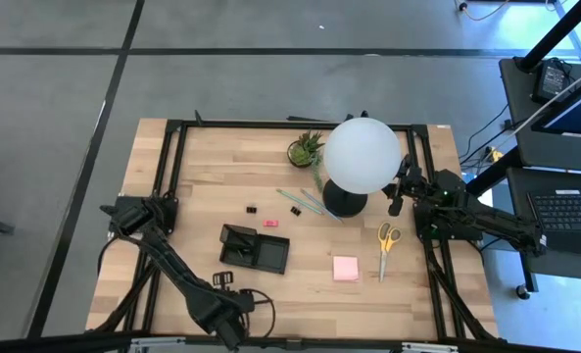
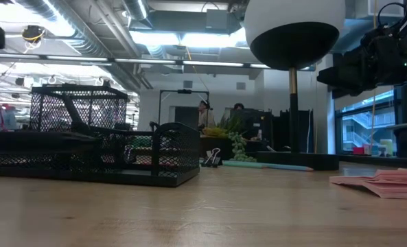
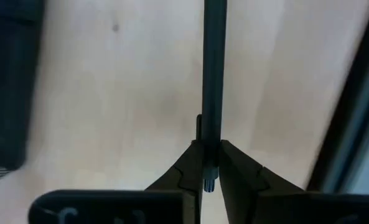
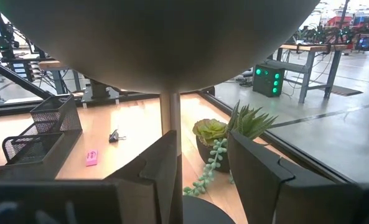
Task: Pick and place office supplies into organizer
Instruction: Put the black pen into the desk organizer, then put the left black binder clip into the desk organizer
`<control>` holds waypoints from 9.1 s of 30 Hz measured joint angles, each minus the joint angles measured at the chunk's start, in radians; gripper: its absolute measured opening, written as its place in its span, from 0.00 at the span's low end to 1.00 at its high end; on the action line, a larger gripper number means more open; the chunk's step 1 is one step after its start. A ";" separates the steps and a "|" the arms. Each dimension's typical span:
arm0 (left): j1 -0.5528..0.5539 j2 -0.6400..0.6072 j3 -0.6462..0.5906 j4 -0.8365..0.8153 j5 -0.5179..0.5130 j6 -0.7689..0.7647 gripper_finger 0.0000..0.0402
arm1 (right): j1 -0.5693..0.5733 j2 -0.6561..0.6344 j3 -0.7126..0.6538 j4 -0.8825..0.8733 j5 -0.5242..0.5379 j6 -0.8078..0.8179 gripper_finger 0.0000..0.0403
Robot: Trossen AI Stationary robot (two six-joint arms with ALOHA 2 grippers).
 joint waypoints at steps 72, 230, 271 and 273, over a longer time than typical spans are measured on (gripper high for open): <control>0.222 -0.352 -0.055 -0.601 -0.897 1.466 0.07 | 0.000 0.000 0.000 0.000 0.000 0.037 0.36; 1.048 -0.466 -0.190 0.054 -0.014 1.201 0.36 | 0.000 0.000 0.000 0.000 0.000 -0.026 0.36; 1.049 -0.213 -0.190 -0.056 0.263 1.203 0.36 | 0.000 0.000 0.000 0.000 0.000 -0.019 0.36; 1.049 -0.213 -0.190 -0.055 0.263 1.204 0.36 | 0.000 0.000 0.000 0.000 0.000 -0.019 0.36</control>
